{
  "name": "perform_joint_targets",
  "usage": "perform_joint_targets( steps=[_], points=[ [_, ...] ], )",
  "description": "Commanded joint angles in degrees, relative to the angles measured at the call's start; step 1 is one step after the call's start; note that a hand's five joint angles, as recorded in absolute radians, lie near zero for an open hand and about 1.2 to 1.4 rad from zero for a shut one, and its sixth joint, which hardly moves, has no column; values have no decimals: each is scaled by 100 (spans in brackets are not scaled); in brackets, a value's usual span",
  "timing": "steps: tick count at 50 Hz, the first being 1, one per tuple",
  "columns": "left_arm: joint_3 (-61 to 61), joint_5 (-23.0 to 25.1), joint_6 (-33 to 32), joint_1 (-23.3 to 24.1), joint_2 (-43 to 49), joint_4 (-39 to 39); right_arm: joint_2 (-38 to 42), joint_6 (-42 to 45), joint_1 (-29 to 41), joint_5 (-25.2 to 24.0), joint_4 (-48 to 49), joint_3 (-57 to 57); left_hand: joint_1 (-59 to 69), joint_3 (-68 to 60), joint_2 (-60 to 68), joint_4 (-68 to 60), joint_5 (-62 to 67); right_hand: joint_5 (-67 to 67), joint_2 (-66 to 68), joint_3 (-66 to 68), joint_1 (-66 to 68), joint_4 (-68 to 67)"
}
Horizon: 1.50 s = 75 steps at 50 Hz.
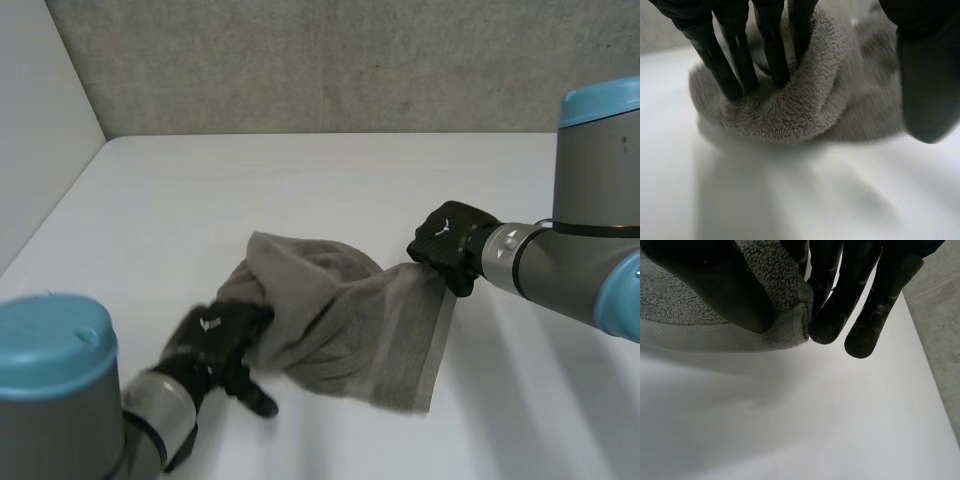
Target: Fold the towel.
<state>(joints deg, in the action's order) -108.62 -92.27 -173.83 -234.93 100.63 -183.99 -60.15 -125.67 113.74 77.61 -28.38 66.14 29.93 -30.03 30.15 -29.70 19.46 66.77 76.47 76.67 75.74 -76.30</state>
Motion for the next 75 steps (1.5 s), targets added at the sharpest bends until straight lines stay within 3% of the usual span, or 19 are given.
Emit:
perform_joint_targets(
  steps=[1,6,14,16,21,32,38,40,41,42,46,52,56,57,59,60,62,68,75],
  points=[
    [781,42,-98,-527,-403,-94,-296,218,-45,17,26,303,-1114,1124,-1136,1090,-1066,323,353,333,426,-370],
    [1493,271,-327,-826,-148,-603,-313,174,-27,17,210,742,-1198,1208,-1220,1174,-1150,323,353,333,426,-370],
    [3048,1123,-1786,-887,1521,-744,-674,183,17,70,1159,1630,-1198,1208,-1220,1174,-1150,323,353,333,426,-370],
    [3678,1412,-2521,-887,2212,-447,-744,183,8,70,1308,1788,-1198,1208,-1220,1174,-1150,295,325,305,398,-342],
    [4496,1712,-3444,-870,3039,404,-718,183,-36,70,1318,1823,-1181,1191,-1203,1158,-1134,245,275,255,347,-292],
    [5412,1765,-4624,-870,3824,1664,-569,183,-132,-1,1318,1578,-595,605,-617,571,-547,177,207,187,280,-224],
    [5483,1800,-4669,-870,3833,1717,-349,192,-133,8,1291,1367,1292,-1282,1270,-1315,1339,94,123,103,196,-140],
    [5483,1800,-4669,-870,3824,1726,-288,192,-133,8,1291,1314,3937,-3927,3915,-3960,3984,93,123,103,196,-140],
    [5483,1800,-4669,-870,3824,1726,-287,192,-133,8,1291,1313,3949,-3939,3927,-3973,3997,93,123,103,196,-140],
    [5483,1792,-4669,-870,3807,1726,-243,183,-133,-1,1291,1244,4996,-4986,4975,-5020,5044,93,123,103,196,-140],
    [5518,1765,-4669,-879,3745,1655,-190,87,-63,-1,1379,858,5007,-4997,4985,-5030,5054,210,240,220,313,-257],
    [6327,1457,-4440,-949,3666,706,-217,-599,-10,17,2100,57,5007,-4997,4985,-5030,5054,323,353,333,426,-370],
    [7378,547,-3469,-1028,3456,-397,-365,-1606,-89,200,4113,-707,5007,-4997,4985,-5030,5054,323,353,333,426,-370],
    [7381,543,-3465,-1028,3455,-401,-366,-1610,-89,201,4121,-708,5007,-4997,4985,-5030,5054,323,353,333,426,-370],
    [7662,-427,-2380,-1072,3053,-1293,-1047,-2117,-115,674,6159,-376,5007,-4997,4985,-5030,5054,323,353,333,426,-370],
    [7662,-432,-2375,-1072,3051,-1298,-1052,-2120,-115,676,6169,-374,5007,-4997,4985,-5030,5054,323,353,333,426,-370],
    [7453,-1229,-1552,-1229,2535,-2216,-1769,-2313,-63,860,7344,-146,5007,-4997,4985,-5030,5054,323,353,333,426,-370],
    [6819,-1294,-1399,-1300,2093,-2809,-1728,-2375,-36,738,6178,-436,5007,-4997,4985,-5030,5054,323,353,333,426,-370],
    [5170,-1136,-1417,-1669,1514,-2871,-1570,-2287,-18,123,4326,-506,5007,-4997,4985,-5030,5054,323,353,333,426,-370]
  ],
)
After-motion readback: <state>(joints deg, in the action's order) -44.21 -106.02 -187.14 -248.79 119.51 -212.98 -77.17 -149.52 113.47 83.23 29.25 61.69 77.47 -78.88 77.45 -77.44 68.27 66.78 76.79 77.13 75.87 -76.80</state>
